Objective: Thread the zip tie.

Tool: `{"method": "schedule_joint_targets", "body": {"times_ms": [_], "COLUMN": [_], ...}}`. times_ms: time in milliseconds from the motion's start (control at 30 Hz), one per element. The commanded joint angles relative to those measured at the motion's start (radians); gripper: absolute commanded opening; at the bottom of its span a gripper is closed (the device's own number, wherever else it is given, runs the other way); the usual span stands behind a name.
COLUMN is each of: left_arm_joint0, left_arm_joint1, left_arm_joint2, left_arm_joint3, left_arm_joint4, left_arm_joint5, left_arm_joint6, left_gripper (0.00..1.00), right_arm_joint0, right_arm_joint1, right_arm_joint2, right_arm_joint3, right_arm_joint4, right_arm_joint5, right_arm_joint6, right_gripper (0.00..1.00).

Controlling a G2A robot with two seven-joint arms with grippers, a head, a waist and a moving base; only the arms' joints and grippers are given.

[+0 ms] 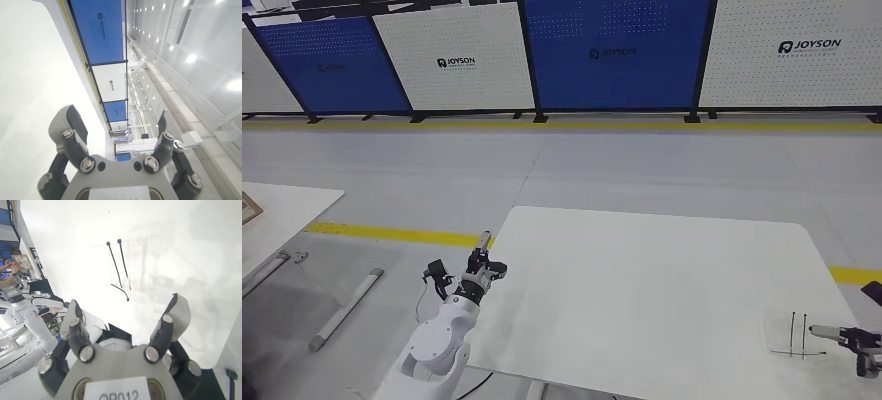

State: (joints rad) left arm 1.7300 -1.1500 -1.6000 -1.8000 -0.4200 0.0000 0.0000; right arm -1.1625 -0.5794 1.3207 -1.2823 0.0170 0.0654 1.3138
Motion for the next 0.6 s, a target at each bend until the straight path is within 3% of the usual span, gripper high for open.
{"method": "schedule_joint_targets", "body": {"times_ms": [0,33,67,233,567], "left_arm_joint0": [0.000,0.000,0.000,0.000,0.000], "left_arm_joint1": [0.000,0.000,0.000,0.000,0.000], "left_arm_joint2": [0.000,0.000,0.000,0.000,0.000], "left_arm_joint3": [0.000,0.000,0.000,0.000,0.000], "left_arm_joint4": [0.000,0.000,0.000,0.000,0.000], "left_arm_joint5": [0.000,0.000,0.000,0.000,0.000], "left_arm_joint6": [0.000,0.000,0.000,0.000,0.000], "left_gripper": [1.00,1.00,1.00,1.00,1.00], "right_arm_joint0": [-0.016,-0.022,-0.026,-0.019,0.029], "right_arm_joint1": [0.003,0.004,0.005,0.004,-0.008], "right_arm_joint2": [0.007,0.011,0.013,0.004,-0.038], "right_arm_joint3": [-0.018,-0.024,-0.031,-0.040,-0.010], "right_arm_joint4": [-0.013,-0.014,-0.017,-0.043,-0.073], "right_arm_joint5": [0.002,0.006,0.009,0.046,0.069], "right_arm_joint6": [0.001,0.000,0.000,0.013,0.039], "right_gripper": [0.62,0.49,0.47,0.43,0.38]}}
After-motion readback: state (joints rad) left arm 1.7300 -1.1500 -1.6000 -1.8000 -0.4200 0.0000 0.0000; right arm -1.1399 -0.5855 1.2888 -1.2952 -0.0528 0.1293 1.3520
